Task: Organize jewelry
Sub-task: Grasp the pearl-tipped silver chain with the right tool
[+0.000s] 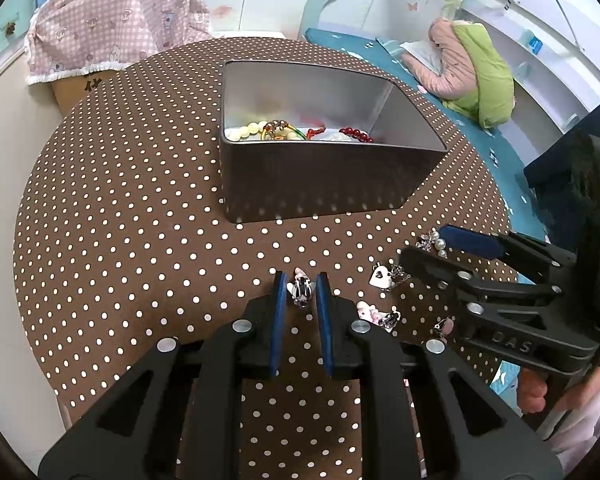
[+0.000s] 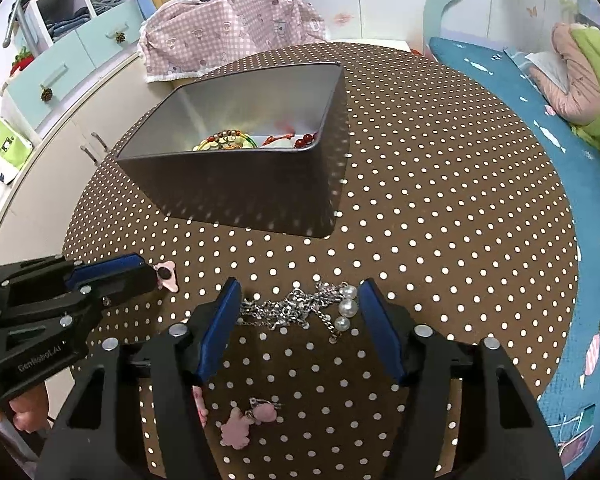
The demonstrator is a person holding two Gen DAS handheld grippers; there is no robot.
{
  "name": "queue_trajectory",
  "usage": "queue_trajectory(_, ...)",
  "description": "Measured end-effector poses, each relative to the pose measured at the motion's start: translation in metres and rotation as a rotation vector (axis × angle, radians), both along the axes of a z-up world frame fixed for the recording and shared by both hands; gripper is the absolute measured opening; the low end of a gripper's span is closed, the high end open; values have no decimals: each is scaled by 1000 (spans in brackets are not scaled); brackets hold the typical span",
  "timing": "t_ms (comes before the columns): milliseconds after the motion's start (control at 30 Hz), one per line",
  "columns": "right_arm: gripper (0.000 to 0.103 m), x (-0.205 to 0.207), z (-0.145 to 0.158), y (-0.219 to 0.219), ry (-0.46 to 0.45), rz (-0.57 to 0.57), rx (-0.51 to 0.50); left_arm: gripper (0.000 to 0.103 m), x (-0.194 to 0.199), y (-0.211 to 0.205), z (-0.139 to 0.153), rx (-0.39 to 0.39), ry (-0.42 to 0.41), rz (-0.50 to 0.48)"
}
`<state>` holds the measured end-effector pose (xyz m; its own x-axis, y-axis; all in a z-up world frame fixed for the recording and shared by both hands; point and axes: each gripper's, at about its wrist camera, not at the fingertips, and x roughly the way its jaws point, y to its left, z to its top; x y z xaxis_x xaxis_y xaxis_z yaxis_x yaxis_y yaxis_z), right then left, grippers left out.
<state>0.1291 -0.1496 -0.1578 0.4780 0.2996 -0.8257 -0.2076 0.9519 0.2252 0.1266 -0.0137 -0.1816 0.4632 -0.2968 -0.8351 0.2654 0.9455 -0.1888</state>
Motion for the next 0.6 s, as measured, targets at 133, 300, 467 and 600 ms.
queue_trajectory(133,57,-8,4,-10,-18,2,-4,15,-2,0,2,-6,-8,1)
queue_trajectory(300,50,-15,2,-12,-11,-1,-29,15,0,6,2,-8,-12,6)
queue_trajectory(467,42,-16,-1,-10,-11,7,-32,15,2,9,0,-12,-4,10)
queue_trajectory(600,35,-8,-5,-6,-10,8,-39,15,1,10,1,-18,-7,9)
